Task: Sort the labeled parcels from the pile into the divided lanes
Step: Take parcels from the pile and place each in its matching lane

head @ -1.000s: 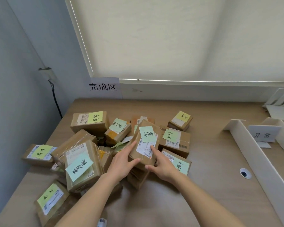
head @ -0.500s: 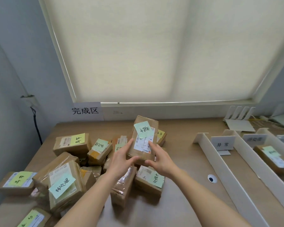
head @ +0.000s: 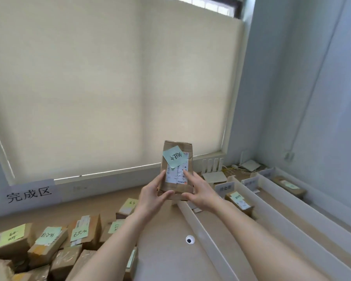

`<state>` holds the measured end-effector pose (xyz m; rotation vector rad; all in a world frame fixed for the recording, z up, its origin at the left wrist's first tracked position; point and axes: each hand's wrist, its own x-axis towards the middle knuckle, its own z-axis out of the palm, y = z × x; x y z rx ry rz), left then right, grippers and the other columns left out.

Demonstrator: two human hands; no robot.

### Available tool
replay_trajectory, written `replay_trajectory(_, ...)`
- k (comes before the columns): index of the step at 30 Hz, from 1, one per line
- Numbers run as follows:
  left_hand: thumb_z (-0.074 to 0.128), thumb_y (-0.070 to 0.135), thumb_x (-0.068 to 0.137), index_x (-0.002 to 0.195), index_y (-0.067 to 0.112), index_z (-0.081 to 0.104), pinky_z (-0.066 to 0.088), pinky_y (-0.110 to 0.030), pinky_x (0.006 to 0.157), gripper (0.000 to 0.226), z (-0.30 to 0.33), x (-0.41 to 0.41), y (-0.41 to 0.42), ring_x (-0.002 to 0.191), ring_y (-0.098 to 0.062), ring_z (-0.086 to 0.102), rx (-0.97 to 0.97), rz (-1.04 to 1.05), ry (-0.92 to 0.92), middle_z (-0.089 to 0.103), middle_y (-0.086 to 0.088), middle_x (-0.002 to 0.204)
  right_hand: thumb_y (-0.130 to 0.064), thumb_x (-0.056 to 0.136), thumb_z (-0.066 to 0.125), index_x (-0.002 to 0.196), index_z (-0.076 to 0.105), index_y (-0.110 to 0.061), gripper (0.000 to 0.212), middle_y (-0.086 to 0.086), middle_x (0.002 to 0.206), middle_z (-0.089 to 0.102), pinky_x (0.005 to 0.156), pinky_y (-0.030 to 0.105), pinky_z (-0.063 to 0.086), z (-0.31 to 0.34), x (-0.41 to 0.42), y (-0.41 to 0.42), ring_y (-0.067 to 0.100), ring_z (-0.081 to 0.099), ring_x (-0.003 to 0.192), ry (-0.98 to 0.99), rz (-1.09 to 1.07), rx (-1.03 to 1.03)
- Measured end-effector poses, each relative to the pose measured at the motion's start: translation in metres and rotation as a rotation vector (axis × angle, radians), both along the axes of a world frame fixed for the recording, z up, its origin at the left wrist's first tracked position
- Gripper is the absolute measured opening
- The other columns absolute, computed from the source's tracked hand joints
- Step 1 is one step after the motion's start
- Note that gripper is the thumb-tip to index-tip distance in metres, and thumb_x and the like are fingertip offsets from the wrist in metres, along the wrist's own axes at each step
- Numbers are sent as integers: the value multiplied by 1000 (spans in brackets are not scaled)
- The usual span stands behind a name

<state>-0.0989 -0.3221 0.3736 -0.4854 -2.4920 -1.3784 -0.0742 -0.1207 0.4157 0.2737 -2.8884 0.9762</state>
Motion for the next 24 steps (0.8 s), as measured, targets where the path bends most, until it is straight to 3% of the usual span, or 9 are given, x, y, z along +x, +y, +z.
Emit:
replay_trajectory(4, 82, 33, 80, 148, 41, 39, 50, -31, 102, 81, 26, 30, 91, 119, -5, 61, 56, -109, 36, 62, 12, 135, -19, 94, 70, 162, 18, -28, 87, -4, 156, 35, 119, 44, 34, 34, 54, 88, 19, 40, 142, 25, -95, 32)
replay_trajectory(8, 83, 29, 78, 148, 38, 42, 49, -39, 104, 82, 46, 71, 177, 121, -9, 61, 122, -224, 32, 58, 13, 139, -22, 96, 69, 162, 18, -29, 84, 4, 164, 26, 122, 42, 27, 55, 113, 169, 25, 32, 148, 22, -204, 98)
replay_trajectory(16, 81, 29, 81, 151, 34, 37, 49, -36, 104, 83, 76, 161, 321, 127, -12, 55, 133, -382, 105, 57, 6, 141, -26, 95, 70, 161, 18, -36, 85, 8, 169, 17, 122, 49, 28, 83, 224, 303, 28, 25, 152, 57, -378, 123)
replay_trajectory(20, 81, 26, 82, 151, 30, 39, 44, -25, 102, 81, 87, 201, 379, 127, -11, 54, 137, -437, 130, 57, 5, 140, -29, 93, 72, 160, 19, -39, 86, 10, 168, 19, 121, 46, 32, 91, 277, 353, 28, 29, 151, 75, -439, 119)
replay_trajectory(24, 81, 29, 81, 151, 29, 41, 45, -35, 107, 81, 91, 230, 430, 128, -12, 55, 128, -483, 149, 57, 4, 142, -27, 95, 70, 161, 19, -34, 84, 11, 168, 20, 124, 41, 24, 97, 320, 398, 28, 26, 153, 82, -487, 126)
